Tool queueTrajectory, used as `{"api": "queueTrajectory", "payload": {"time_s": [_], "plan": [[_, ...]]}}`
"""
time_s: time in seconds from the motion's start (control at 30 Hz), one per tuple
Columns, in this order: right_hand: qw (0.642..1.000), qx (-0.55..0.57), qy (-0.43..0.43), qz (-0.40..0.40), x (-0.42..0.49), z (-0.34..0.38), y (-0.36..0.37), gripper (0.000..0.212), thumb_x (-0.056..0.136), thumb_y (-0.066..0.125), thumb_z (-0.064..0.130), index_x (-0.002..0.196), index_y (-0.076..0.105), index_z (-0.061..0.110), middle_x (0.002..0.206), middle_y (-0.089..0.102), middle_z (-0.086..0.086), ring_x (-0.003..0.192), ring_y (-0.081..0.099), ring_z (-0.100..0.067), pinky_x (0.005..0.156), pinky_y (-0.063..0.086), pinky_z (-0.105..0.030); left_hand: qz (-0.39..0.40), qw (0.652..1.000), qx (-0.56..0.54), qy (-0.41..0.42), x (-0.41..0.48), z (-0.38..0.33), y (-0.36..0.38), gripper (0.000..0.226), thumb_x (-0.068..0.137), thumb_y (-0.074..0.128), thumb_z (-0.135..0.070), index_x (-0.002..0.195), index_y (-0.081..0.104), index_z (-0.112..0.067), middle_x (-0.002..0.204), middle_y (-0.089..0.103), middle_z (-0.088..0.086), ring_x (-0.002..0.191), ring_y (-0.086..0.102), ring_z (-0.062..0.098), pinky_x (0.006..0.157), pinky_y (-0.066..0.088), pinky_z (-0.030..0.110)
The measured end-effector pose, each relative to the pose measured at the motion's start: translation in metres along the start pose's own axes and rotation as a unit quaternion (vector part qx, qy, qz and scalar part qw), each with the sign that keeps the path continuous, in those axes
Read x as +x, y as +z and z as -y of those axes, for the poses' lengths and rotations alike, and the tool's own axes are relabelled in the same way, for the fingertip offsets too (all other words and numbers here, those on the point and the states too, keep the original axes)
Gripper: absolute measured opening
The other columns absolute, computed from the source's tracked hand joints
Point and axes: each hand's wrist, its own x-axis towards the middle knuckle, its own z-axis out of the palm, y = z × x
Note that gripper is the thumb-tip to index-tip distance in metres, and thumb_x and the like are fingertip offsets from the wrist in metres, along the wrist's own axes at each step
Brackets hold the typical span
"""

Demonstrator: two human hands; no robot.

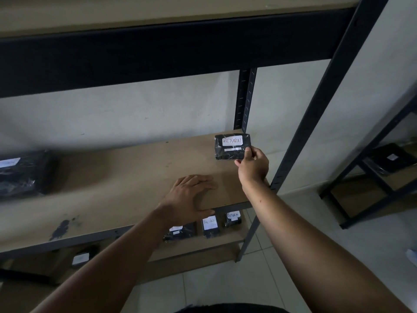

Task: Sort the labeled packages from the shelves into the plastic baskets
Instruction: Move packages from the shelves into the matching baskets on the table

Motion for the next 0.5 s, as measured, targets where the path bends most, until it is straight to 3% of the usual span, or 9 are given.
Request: {"api": "queueTrajectory", "payload": {"time_s": [0.5], "plan": [[1.0, 0.023, 0.009, 0.01, -0.013, -0.001, 0.006, 0.017, 0.109, 0.057, 0.02, 0.111, 0.069, 0.008, 0.102, 0.07, 0.0, 0.083, 0.069, -0.01, 0.073, 0.066, -0.032, 0.006, 1.0, 0.004, 0.003, 0.001, 0.0, 0.001, 0.078, 0.079, 0.076, -0.07, 0.149, 0.052, -0.047, 0.158, 0.042, -0.025, 0.147, 0.038, 0.004, 0.124, 0.026, 0.032]]}}
